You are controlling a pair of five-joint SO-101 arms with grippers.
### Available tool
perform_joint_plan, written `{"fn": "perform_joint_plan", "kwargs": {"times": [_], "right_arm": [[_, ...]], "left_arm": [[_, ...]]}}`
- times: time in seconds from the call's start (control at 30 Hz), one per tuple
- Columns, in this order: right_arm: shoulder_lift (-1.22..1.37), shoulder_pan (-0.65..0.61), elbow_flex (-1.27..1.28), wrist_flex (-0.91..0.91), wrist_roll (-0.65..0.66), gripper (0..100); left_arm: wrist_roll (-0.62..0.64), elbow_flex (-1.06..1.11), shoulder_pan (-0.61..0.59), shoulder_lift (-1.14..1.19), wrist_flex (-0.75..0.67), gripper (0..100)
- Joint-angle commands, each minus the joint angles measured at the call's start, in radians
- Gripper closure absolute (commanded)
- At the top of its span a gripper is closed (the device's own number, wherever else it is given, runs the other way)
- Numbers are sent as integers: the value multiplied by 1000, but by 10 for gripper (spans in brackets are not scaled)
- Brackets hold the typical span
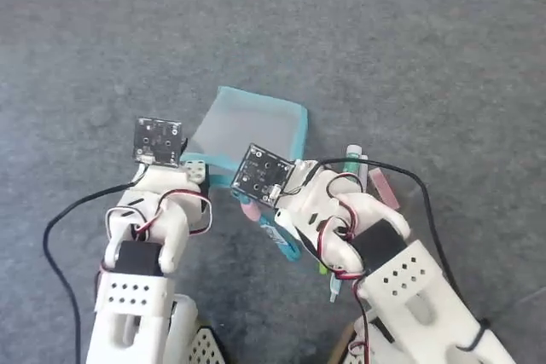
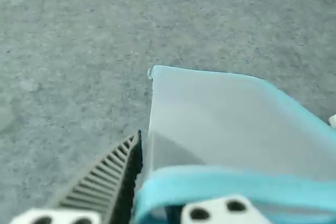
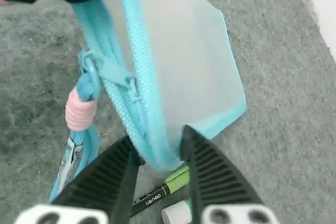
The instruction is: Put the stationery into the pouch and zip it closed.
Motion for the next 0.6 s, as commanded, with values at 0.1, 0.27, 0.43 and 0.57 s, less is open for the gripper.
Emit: {"fn": "perform_joint_plan", "kwargs": {"times": [0.1, 0.27, 0.43, 0.57], "right_arm": [[-36, 44, -11, 15, -31, 744], [-36, -7, -44, 59, -124, 764], [-22, -166, -21, 27, -249, 762], [50, -196, 9, -102, -333, 761]], "left_arm": [[138, -13, -124, 17, -49, 990], [153, -15, -130, 17, -51, 990], [153, -16, -127, 17, -51, 990], [153, -16, -127, 17, -49, 990]]}}
